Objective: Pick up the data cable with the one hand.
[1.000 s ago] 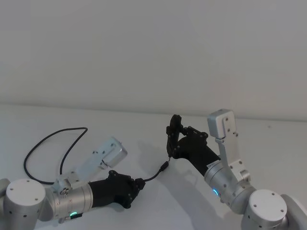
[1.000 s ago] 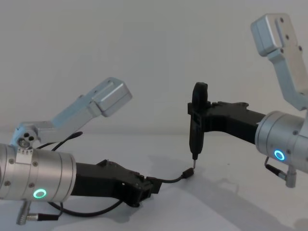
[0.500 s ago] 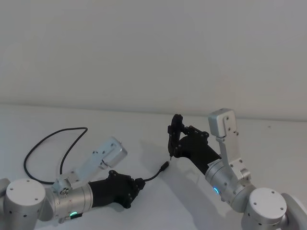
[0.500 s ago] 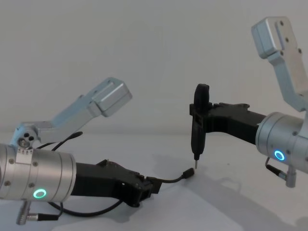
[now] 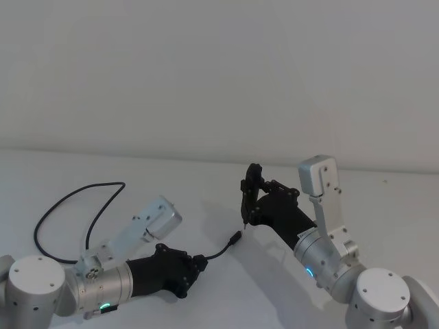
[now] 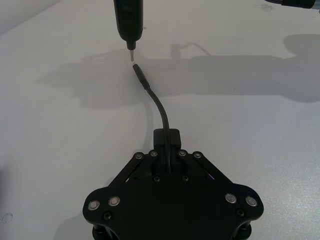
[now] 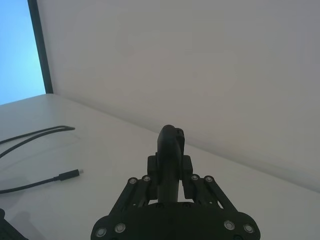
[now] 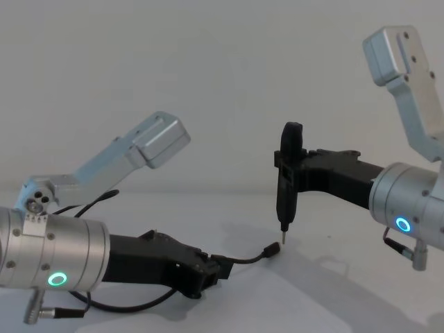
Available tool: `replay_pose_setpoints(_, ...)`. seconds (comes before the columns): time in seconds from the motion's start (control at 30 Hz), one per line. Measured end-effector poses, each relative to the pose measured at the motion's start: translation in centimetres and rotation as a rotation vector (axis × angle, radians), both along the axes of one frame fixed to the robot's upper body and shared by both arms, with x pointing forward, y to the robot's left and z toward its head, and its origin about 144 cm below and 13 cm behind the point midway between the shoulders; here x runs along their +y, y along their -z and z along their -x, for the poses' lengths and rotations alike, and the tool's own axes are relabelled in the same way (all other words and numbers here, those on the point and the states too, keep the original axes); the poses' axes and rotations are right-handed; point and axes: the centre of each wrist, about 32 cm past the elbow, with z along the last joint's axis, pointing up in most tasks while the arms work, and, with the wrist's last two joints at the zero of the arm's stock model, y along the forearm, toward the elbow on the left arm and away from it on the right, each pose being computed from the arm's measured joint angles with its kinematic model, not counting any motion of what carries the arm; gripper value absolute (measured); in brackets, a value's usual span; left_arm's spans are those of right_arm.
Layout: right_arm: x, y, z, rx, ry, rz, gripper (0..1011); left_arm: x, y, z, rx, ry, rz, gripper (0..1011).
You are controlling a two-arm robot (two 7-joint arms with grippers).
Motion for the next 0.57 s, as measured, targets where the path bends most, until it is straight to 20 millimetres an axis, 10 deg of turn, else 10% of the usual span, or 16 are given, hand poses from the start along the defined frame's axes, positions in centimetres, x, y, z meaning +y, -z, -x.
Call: replay_pose_setpoints(0.57, -0.01, 0.02, -0.05, 0.001, 0.0, 0.0, 274, 0.0, 0.0, 0.0, 0.0, 0.0, 0.0, 44)
